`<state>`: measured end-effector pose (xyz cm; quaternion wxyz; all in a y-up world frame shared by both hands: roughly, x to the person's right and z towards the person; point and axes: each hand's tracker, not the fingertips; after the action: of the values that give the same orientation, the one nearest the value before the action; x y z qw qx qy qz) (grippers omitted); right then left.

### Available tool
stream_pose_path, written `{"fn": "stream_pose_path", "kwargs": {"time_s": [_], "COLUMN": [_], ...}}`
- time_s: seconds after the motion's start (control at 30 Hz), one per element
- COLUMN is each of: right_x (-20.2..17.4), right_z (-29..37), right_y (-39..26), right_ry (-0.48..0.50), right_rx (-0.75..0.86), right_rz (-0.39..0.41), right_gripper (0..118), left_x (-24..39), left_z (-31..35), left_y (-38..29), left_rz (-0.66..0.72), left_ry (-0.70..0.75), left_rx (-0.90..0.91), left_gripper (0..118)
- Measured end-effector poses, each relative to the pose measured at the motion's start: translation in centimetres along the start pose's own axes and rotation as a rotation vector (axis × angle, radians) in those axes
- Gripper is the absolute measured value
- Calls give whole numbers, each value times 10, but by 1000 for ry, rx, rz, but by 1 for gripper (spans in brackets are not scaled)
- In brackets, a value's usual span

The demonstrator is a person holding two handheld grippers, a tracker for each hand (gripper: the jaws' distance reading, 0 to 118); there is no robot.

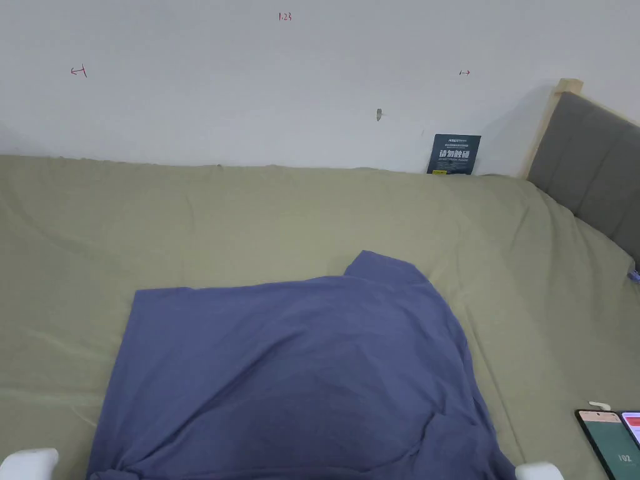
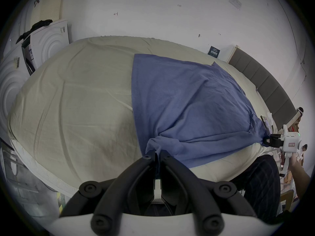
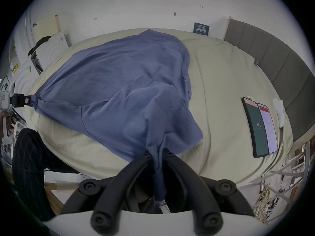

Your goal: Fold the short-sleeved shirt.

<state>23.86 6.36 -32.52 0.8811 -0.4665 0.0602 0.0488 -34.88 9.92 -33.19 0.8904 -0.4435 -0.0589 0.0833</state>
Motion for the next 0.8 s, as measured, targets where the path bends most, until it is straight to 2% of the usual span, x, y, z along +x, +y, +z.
{"fn": "stream_pose_path", "kwargs": {"time_s": [0.2,0.33,0.43,0.57,0.7,0.8], "right_x": [8,12,23,19,32,38], "right_z": [26,43,51,87,96,98], "right_y": [6,12,19,52,80,101], "right_ry": [54,85,122,162,190,192], "right_rx": [41,78,108,149,197,214], "right_rz": [-68,-78,-112,-138,-178,-176], "right_gripper": [5,4,4,4,4,4], "left_x": [-8,-7,-9,4,1,-5], "left_z": [8,20,34,55,54,51], "left_y": [1,3,9,31,54,71], "left_rz": [11,-2,17,27,35,65], "left_ry": [13,10,-10,-25,-7,-17], "left_rx": [-1,14,68,113,152,168], "left_gripper": [1,0,0,0,0,0]}}
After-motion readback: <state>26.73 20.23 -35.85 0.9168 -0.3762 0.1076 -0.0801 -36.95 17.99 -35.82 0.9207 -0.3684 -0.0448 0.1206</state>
